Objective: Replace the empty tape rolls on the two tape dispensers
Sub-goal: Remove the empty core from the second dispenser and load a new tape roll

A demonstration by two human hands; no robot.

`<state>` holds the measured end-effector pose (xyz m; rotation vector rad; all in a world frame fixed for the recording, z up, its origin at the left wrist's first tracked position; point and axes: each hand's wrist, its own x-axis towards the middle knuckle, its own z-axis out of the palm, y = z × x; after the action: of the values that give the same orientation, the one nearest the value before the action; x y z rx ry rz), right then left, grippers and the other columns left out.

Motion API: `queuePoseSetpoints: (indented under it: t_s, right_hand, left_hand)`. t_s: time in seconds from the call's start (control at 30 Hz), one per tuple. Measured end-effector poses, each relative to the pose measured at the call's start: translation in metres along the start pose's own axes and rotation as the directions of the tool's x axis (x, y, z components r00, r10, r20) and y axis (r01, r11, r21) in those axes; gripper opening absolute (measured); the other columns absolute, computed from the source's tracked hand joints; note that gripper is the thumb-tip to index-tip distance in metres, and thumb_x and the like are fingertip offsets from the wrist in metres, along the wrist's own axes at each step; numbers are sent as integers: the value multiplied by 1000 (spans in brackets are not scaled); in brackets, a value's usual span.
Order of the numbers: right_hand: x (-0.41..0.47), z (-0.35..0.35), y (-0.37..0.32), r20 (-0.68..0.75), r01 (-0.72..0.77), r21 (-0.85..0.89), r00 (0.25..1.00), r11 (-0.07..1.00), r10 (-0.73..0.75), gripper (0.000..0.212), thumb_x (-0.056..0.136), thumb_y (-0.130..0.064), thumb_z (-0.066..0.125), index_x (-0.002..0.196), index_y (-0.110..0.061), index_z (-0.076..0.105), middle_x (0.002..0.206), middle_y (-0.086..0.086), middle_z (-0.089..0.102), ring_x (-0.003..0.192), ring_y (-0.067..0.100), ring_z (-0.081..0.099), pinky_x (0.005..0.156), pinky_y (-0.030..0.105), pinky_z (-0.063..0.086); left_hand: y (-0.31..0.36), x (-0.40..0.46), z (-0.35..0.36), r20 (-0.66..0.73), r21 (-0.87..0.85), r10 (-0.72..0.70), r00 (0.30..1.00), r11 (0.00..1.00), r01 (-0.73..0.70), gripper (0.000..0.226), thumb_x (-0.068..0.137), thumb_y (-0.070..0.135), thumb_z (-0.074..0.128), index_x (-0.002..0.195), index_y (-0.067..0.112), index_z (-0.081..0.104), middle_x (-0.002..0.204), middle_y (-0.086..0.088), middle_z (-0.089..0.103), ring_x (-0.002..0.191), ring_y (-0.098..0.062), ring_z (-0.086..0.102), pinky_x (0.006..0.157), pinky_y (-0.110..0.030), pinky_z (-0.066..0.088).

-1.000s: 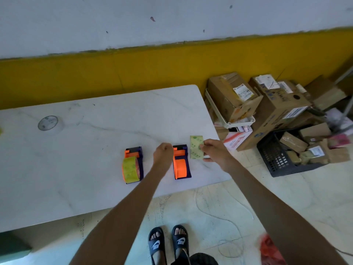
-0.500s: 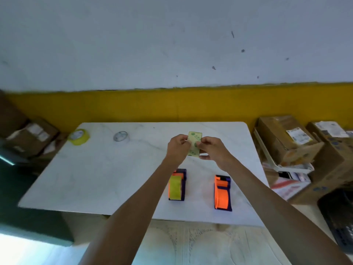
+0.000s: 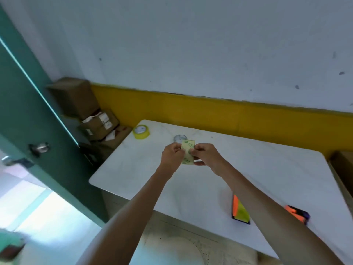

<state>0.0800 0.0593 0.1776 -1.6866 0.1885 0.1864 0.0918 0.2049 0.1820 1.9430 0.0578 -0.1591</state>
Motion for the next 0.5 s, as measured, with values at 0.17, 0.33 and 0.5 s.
queuePoseSetpoints:
  t_s: [0.17, 0.33, 0.5]
  right_hand:
    - [29, 79, -21, 35, 7, -7, 999, 1000, -7, 20, 89, -12, 64, 104, 1, 65, 97, 13, 70, 82, 20, 69, 68, 28, 58]
    - [55, 118, -29, 64, 13, 3, 998, 1000, -13, 5, 90, -15, 64, 86, -11, 63, 92, 10, 69, 78, 15, 69, 67, 26, 57]
    - [87, 138, -29, 70, -18, -6, 997, 1000, 19, 6, 90, -14, 62, 86, -10, 63, 91, 10, 69, 81, 18, 69, 71, 29, 58]
  left_hand:
    - [-27, 26, -78, -28, -41, -30, 999, 999, 29, 34, 73, 17, 49, 99, 9, 69, 100, -13, 70, 96, -32, 67, 86, -51, 58]
    - [-43, 55, -117, -17, -37, -18, 1000, 999, 17, 23, 86, 5, 48, 99, 12, 66, 102, -10, 68, 95, -29, 65, 85, -44, 58]
    - [-57, 89, -133, 7, -53, -33, 999, 998, 33, 21, 88, 4, 47, 96, 15, 63, 102, -7, 65, 100, -29, 65, 90, -48, 57]
